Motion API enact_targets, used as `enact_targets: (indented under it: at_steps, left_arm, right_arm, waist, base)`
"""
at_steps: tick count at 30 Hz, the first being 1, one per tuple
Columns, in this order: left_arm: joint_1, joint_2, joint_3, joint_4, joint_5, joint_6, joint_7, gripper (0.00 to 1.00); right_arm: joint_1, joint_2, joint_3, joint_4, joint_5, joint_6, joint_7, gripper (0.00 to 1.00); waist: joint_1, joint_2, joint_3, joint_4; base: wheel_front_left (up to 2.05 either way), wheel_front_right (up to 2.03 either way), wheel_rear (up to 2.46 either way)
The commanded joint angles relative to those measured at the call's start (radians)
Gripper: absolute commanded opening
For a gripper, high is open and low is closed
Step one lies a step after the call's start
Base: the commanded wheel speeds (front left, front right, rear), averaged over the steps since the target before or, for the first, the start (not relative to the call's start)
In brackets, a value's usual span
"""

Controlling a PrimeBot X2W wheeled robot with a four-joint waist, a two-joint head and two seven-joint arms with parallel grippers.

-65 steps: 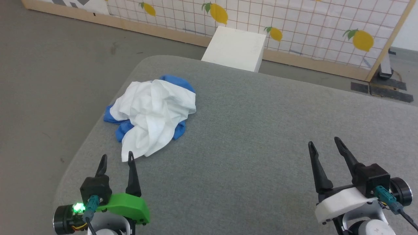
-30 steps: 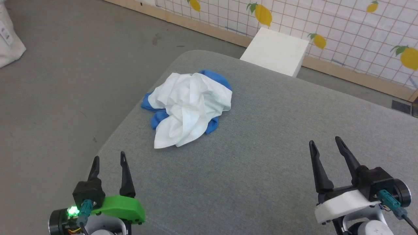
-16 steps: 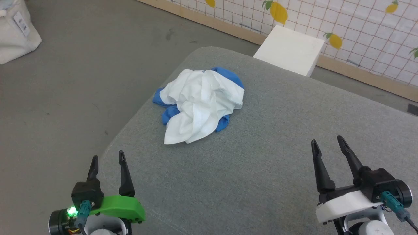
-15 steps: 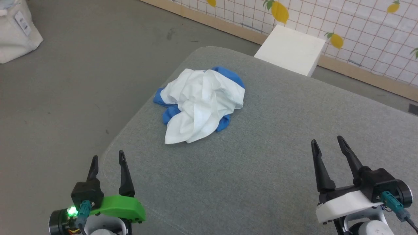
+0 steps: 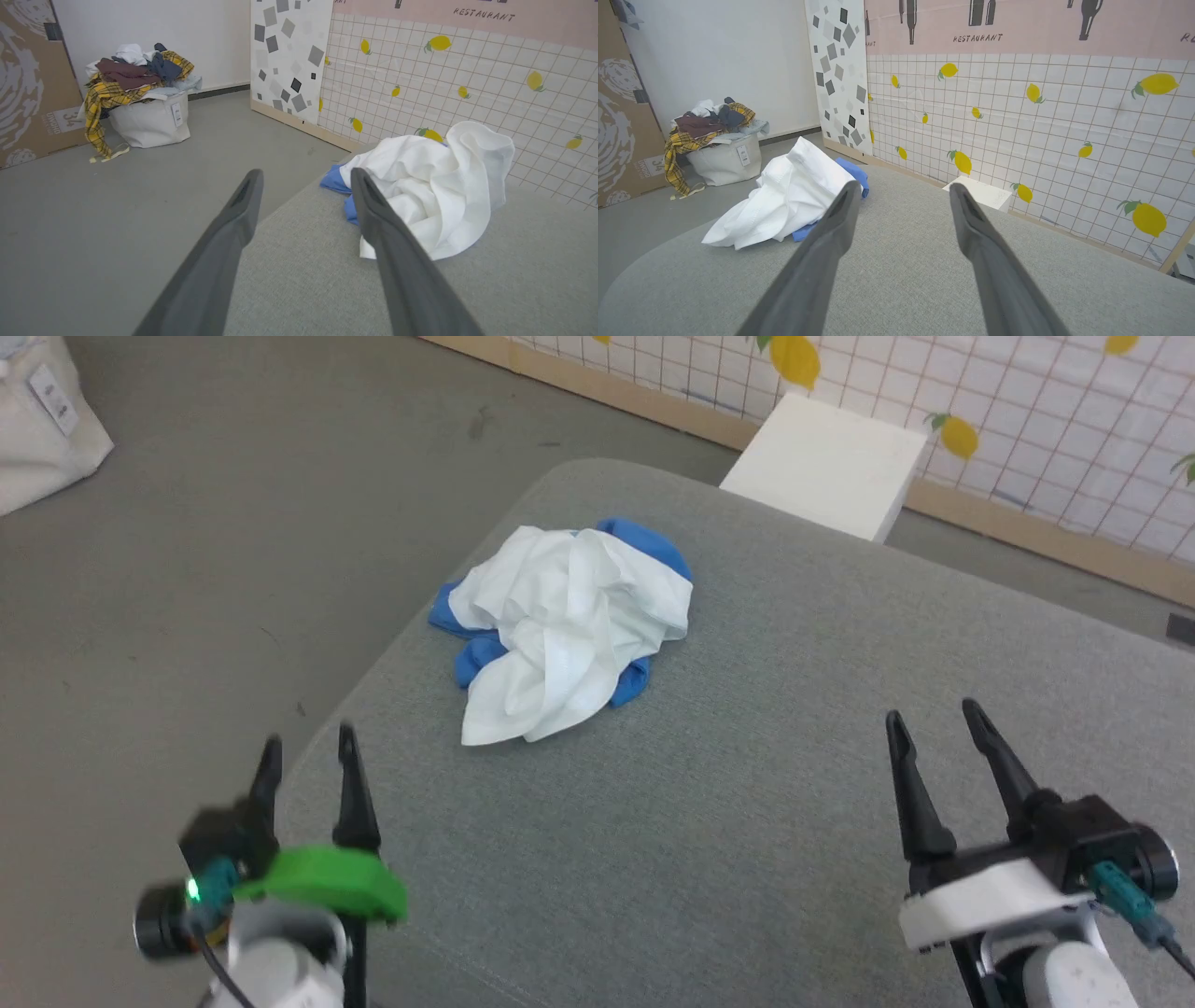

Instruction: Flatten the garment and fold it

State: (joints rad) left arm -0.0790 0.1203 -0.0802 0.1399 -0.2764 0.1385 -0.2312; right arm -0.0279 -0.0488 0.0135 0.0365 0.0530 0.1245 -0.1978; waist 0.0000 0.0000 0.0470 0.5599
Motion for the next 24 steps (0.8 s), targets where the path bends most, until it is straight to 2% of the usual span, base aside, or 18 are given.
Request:
enact_targets:
  at_steps: [1, 6, 12, 15, 19, 24]
  left_arm:
    - [-0.068, 0.017, 0.002, -0.003, -0.016, -0.022, 0.02, 1.0]
    - [-0.295, 0.069, 0.005, 0.049, -0.088, -0.107, 0.176, 1.0]
    - [-0.513, 0.125, 0.053, 0.17, -0.213, -0.17, 0.377, 1.0]
    - [-0.565, 0.148, 0.073, 0.224, -0.268, -0.177, 0.488, 1.0]
    - [-0.596, 0.179, 0.116, 0.276, -0.345, -0.166, 0.624, 1.0]
    - [-0.586, 0.199, 0.149, 0.316, -0.399, -0.105, 0.768, 1.0]
  right_arm:
    - [-0.031, -0.001, 0.004, -0.014, -0.009, 0.006, 0.005, 1.0]
    - [-0.088, -0.001, 0.006, -0.062, -0.043, 0.006, 0.028, 1.0]
    - [-0.144, -0.001, 0.007, -0.078, -0.061, 0.006, 0.027, 1.0]
    - [-0.171, -0.001, 0.009, -0.077, -0.061, 0.006, 0.019, 1.0]
    - [-0.207, -0.001, 0.019, -0.073, -0.057, 0.006, 0.006, 1.0]
    - [-0.226, -0.001, 0.018, -0.066, -0.052, 0.006, -0.012, 1.0]
  waist:
    - [0.0, 0.0, 0.07, -0.059]
    - [0.0, 0.0, 0.224, -0.156]
    - [0.0, 0.0, 0.384, -0.278]
    - [0.0, 0.0, 0.442, -0.33]
    - [0.0, 0.0, 0.504, -0.394]
    - [0.0, 0.0, 0.542, -0.434]
  base:
    - [0.0, 0.0, 0.0]
    - [0.0, 0.0, 0.0]
    - [0.0, 0.0, 0.0]
    - [0.0, 0.0, 0.0]
    - [0.0, 0.0, 0.0]
    - [0.0, 0.0, 0.0]
